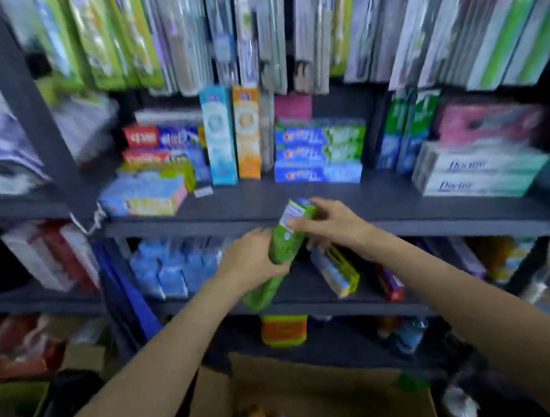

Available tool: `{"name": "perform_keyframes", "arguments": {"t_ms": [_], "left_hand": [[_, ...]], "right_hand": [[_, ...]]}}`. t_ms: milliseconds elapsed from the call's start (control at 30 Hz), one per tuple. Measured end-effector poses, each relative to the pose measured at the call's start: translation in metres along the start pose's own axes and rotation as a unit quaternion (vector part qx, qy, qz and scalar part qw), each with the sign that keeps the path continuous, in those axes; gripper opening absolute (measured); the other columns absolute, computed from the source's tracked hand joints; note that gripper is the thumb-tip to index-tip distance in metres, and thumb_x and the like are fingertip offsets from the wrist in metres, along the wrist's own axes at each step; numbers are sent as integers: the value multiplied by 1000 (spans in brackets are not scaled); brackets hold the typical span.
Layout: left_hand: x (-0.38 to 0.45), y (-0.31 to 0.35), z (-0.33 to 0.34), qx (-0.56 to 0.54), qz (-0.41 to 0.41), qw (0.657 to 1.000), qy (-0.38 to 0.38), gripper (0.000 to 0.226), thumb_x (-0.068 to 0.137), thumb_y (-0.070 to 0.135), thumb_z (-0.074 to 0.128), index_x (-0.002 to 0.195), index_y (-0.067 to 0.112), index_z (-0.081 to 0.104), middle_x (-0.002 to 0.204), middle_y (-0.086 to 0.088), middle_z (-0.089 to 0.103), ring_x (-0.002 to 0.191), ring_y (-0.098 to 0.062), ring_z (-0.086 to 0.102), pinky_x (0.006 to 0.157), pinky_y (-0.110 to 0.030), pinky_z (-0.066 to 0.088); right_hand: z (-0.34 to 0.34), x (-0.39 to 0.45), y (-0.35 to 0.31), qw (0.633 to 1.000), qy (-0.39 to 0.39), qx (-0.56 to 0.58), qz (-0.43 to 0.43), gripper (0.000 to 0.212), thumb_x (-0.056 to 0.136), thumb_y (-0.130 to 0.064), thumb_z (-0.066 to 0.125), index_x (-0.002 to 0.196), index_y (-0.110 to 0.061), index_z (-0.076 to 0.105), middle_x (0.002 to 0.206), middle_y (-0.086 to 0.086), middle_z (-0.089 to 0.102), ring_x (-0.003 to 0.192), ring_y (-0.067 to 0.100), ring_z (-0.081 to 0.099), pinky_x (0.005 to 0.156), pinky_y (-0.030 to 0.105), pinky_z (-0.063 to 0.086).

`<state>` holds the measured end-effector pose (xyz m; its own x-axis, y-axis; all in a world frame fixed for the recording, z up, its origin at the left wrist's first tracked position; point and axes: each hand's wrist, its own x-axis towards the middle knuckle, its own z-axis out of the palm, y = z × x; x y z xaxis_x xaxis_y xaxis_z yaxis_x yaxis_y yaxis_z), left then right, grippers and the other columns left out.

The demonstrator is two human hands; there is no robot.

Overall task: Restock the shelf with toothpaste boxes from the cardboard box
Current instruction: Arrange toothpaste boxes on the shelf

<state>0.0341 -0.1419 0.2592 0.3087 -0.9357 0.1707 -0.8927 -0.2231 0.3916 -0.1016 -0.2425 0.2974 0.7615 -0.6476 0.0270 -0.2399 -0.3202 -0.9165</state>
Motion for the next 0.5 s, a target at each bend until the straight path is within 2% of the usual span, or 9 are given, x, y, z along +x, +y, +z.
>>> {"name": "perform_keyframes", "arguments": {"t_ms": [67,100,133,200,233,300,367,433,500], "left_hand": [[2,20,-20,126,11,990,59,51,78,43,63,116,11,48,117,-6,52,109,-27,54,82,-37,44],[5,25,-27,139,17,988,65,57,79,45,62,120,10,43,122,-6,48,115,-27,50,86,-37,42],[10,26,-32,133,18,990,49,65,79,48,62,126,10,38,129,-7,43,123,-27,43,92,-37,39],[16,21,-46,72,11,997,-14,81,77,51,66,138,13,27,143,-5,31,133,-29,28,105,-41,32],[18,15,-53,16,9,999,-37,81,76,48,68,139,17,27,144,-3,32,134,-28,28,106,-42,32],[25,3,-64,-85,21,996,-30,67,76,35,73,132,18,41,135,0,47,125,-21,43,99,-32,39],[31,0,-73,-121,22,992,10,51,74,26,77,119,17,55,118,3,58,110,-12,53,88,-24,42],[41,4,-78,-92,33,994,49,45,71,29,78,109,20,58,112,4,61,107,-14,54,88,-29,44],[49,15,-83,-8,37,995,92,45,71,35,76,109,22,56,114,4,59,109,-17,49,92,-35,41]], "right_hand": [[-10,1,-19,999,34,4,-18,34,78,-30,74,101,-10,58,82,10,67,62,23,63,60,34,54],[-17,1,-27,998,43,8,-35,30,76,-28,75,95,-11,59,85,11,68,69,26,64,70,40,56],[-26,1,-32,998,36,25,-46,23,78,-20,74,93,-10,58,88,13,68,74,26,64,74,40,56],[-48,-6,-42,994,-7,92,-62,19,82,0,65,98,-5,56,90,10,65,78,20,64,71,28,57],[-60,-10,-44,990,-29,122,-66,23,82,6,62,103,-3,56,90,7,66,79,16,65,70,24,57],[-84,-17,-45,982,-64,164,-60,36,79,8,65,107,-13,59,93,-2,70,83,12,68,72,22,56],[-102,-19,-41,976,-94,190,-54,51,76,9,66,117,-20,56,106,2,69,94,15,67,79,25,56],[-113,-16,-37,971,-90,217,-48,56,79,16,57,122,-19,52,112,5,67,99,19,66,85,28,56],[-120,-13,-37,970,-59,235,-37,49,82,16,53,117,-18,53,107,4,68,94,20,68,82,29,57]]}}
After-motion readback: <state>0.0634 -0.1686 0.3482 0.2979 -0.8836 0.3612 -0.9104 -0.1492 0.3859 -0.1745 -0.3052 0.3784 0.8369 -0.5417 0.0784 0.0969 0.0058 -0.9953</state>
